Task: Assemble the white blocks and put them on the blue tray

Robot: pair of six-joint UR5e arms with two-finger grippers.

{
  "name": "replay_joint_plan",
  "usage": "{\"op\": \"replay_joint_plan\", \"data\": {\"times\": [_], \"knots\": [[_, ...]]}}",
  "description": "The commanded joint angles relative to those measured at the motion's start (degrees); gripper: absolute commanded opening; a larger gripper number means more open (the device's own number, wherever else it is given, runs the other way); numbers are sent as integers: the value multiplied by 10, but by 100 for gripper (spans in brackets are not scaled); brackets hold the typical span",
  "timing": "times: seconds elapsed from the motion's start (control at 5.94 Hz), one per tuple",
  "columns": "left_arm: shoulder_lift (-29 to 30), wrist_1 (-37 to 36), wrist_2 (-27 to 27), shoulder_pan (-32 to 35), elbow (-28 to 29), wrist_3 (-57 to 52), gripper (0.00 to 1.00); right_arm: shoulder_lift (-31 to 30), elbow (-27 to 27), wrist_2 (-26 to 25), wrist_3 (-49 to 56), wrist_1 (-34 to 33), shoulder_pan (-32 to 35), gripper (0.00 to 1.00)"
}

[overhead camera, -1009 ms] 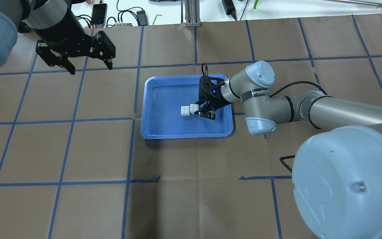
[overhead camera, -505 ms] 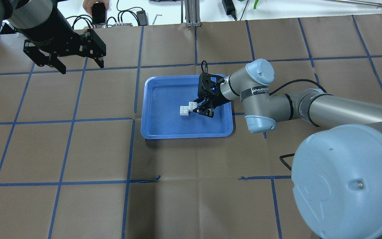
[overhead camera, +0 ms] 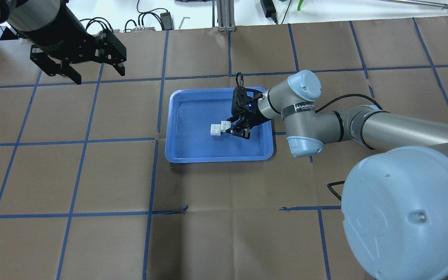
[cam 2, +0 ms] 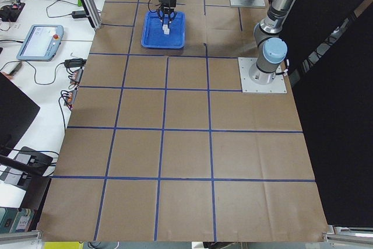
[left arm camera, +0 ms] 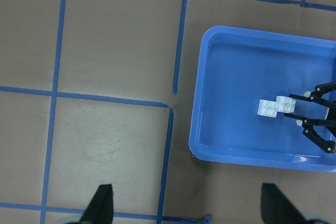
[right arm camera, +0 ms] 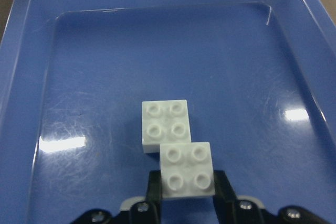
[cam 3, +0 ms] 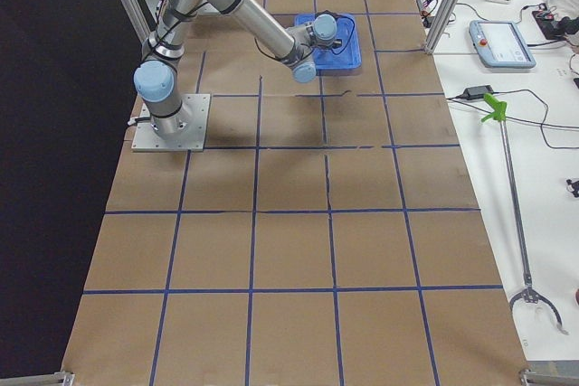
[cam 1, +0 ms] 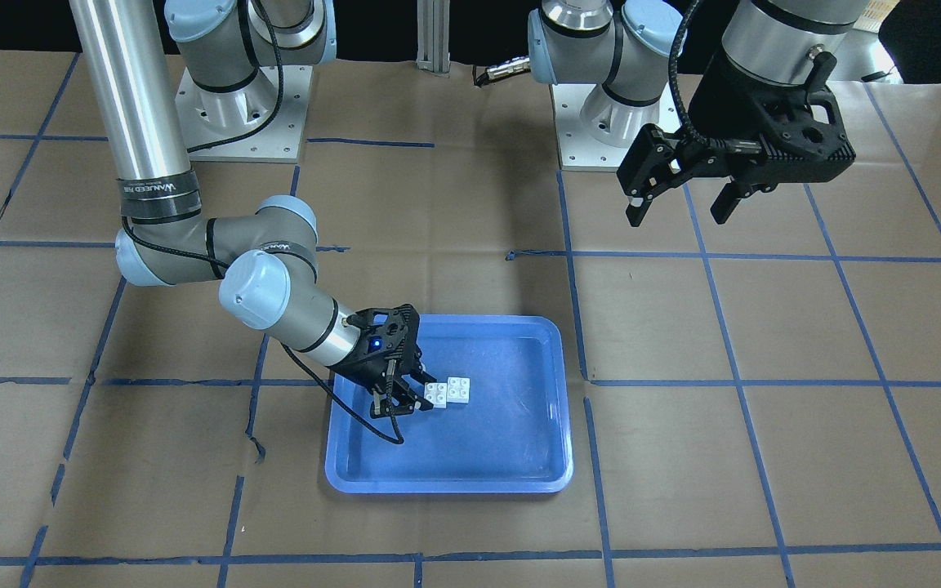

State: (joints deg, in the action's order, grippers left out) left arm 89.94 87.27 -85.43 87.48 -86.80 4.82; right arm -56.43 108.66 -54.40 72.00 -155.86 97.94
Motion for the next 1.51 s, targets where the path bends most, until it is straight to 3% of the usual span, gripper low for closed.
{"op": "replay_joint_plan", "data": {"times": [0.0,1.35], "knots": [[-4,30,16,18,-9,-8,99,0,1,0,-1,0,1,34],[-13,39,9,15,-8,-1,99,-3,10,0,-5,0,1,34]]}}
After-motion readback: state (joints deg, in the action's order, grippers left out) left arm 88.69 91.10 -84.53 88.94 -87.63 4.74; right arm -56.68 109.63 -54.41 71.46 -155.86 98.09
